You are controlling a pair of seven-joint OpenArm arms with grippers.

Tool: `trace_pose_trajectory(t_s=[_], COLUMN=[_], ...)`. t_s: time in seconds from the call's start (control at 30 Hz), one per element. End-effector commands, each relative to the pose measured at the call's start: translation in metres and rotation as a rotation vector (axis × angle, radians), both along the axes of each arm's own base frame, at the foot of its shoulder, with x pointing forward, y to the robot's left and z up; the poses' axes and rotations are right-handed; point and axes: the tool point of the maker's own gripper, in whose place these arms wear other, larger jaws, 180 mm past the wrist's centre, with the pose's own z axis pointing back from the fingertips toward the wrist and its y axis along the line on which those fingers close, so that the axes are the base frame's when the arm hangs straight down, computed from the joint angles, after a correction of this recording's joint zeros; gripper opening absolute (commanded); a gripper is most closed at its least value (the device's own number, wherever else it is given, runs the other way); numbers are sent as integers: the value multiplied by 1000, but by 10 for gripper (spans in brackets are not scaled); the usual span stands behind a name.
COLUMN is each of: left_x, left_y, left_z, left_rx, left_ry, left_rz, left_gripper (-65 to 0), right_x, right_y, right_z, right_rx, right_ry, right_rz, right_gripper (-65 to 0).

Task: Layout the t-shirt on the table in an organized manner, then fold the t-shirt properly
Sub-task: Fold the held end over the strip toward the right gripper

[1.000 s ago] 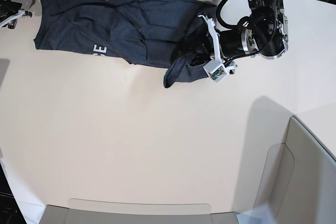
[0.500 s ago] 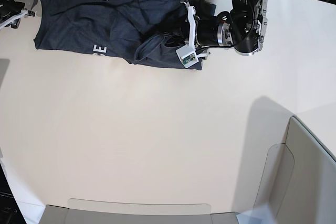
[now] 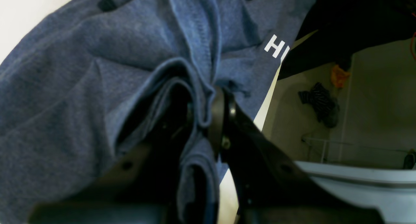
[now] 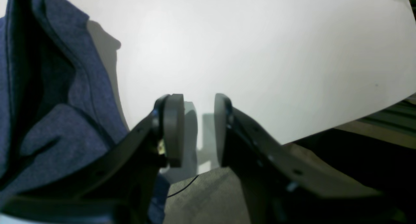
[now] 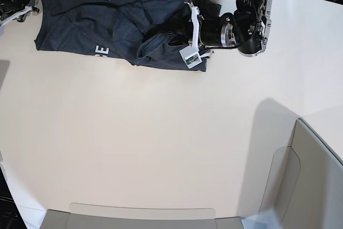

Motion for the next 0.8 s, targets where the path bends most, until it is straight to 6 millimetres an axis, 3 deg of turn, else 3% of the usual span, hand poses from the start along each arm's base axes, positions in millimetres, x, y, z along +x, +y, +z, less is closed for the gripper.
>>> trace_pose_trajectory(t_s=[0.0, 0.57, 0.77], left_x=[5, 4, 3], left_y=[-5, -28, -29], left_z=[13, 22, 24], left_rx=[-43, -103, -111], left_ry=[-31, -31, -30], left_rz=[-3, -12, -12], left_gripper=[-650, -645, -437], right_x=[3, 3, 4], right_y=[-5, -5, -5], right_z=[9, 9, 10], right_rx=[-25, -26, -26], right_ry=[-10, -11, -12], right_rz=[11, 14, 14], right_gripper=[-482, -482, -482])
